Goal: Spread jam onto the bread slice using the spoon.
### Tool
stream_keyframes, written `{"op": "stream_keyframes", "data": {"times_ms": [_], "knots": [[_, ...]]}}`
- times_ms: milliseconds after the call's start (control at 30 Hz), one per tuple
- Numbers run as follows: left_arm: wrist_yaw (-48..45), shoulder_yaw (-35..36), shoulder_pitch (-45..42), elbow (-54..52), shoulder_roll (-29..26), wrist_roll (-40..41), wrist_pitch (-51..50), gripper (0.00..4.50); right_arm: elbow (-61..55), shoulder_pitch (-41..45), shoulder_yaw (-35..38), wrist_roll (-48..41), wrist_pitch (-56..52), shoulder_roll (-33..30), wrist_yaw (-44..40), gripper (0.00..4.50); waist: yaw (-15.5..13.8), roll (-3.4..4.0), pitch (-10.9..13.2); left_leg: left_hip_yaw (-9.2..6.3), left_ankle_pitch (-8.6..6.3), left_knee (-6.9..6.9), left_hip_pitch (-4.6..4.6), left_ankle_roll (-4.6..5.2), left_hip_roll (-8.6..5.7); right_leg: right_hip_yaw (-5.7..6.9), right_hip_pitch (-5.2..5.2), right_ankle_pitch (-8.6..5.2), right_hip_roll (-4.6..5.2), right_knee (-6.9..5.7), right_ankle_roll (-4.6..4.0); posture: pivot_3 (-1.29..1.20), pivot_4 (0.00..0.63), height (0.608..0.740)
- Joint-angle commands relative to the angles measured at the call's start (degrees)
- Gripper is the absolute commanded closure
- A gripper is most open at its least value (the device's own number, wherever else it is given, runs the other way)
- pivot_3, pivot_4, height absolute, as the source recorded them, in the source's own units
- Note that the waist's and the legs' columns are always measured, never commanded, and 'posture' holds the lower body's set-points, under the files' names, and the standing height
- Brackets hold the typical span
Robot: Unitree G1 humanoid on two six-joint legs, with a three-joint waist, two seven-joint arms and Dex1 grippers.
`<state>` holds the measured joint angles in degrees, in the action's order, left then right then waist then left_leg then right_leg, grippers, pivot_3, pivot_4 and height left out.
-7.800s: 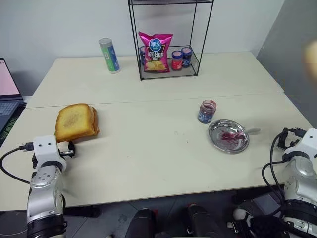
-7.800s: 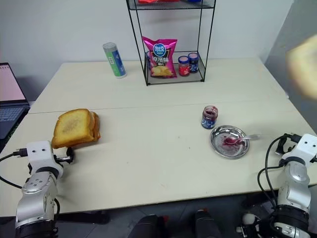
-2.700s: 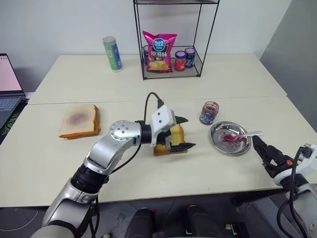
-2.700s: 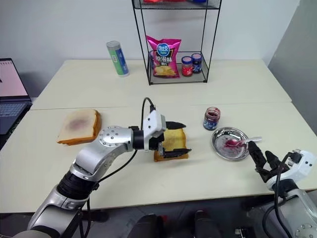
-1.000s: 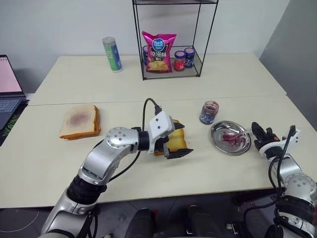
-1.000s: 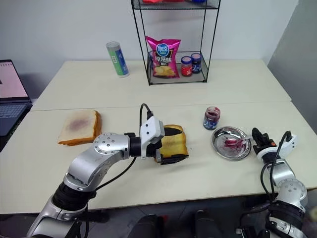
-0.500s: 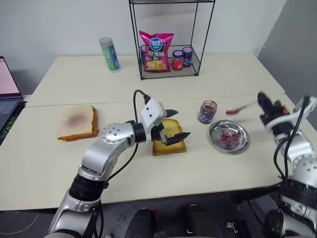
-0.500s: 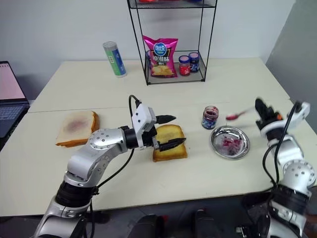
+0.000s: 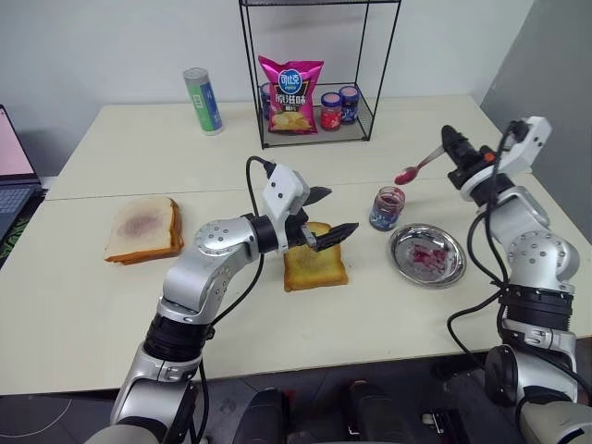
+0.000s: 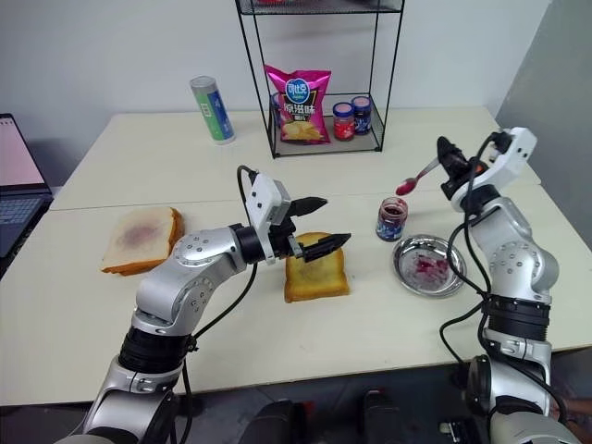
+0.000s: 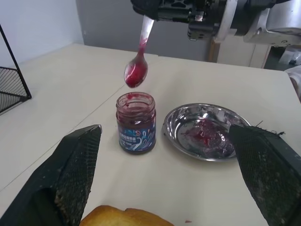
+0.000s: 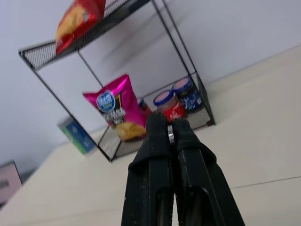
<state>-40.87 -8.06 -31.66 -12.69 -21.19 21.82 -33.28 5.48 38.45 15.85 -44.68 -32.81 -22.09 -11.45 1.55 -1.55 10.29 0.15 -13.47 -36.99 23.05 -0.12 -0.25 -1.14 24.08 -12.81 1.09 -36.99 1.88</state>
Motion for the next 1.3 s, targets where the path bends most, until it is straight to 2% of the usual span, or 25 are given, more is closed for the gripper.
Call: {"op": "stream_keyframes", "data": {"times_ms": [33,433,700,900,1100,1300], "knots": [[0.2,0.8,0.0,-2.3,-0.5,0.3,0.1,0.0,-0.9,1.0,-2.0,4.4,2.9,-1.1,-3.8,4.46,0.0,0.0,0.0,0.0,0.0,-0.01,0.0,0.0,0.0,0.0,0.0,0.0,0.01,0.0,0.0,0.0,0.15,0.74],[0.9,0.7,1.1,-4.0,-1.2,0.0,-0.5,0.0,2.4,-0.5,-10.7,21.1,13.5,-2.9,-12.4,4.46,0.0,0.0,0.0,-0.01,0.0,-0.01,-0.02,0.0,0.0,0.02,0.0,0.03,0.02,-0.01,-0.04,0.0,0.15,0.74],[1.1,0.7,1.7,-5.2,-1.8,0.2,-1.1,0.0,3.3,-2.5,-13.4,26.9,16.7,-1.1,-13.8,4.46,0.0,0.0,0.0,0.0,0.0,-0.02,-0.02,-0.01,0.0,0.01,0.0,0.12,0.02,-0.01,-0.19,0.0,0.15,0.74],[1.2,0.7,1.7,-5.6,-1.9,0.3,-1.3,0.0,4.1,-2.6,-10.8,25.5,13.0,1.5,-11.9,4.46,0.0,0.0,0.0,-0.01,0.0,-0.02,-0.03,-0.01,0.0,0.02,-0.01,0.14,0.02,-0.02,-0.21,0.0,0.15,0.74],[1.2,0.6,1.6,-5.6,-1.9,0.3,-1.0,0.0,4.3,-0.3,-1.6,16.5,3.8,6.1,-5.9,4.46,0.0,0.0,0.0,-0.02,0.01,-0.03,-0.02,-0.01,0.0,0.03,-0.01,0.16,0.04,-0.04,-0.26,0.0,0.15,0.74],[1.3,0.4,1.3,-5.1,-1.6,0.1,-0.5,0.0,4.0,1.8,4.9,10.4,-2.3,8.1,-0.4,4.46,0.0,0.0,0.0,-0.02,0.01,-0.02,-0.03,-0.01,0.0,0.03,-0.01,0.17,0.03,-0.05,-0.27,0.0,0.15,0.74]]}}
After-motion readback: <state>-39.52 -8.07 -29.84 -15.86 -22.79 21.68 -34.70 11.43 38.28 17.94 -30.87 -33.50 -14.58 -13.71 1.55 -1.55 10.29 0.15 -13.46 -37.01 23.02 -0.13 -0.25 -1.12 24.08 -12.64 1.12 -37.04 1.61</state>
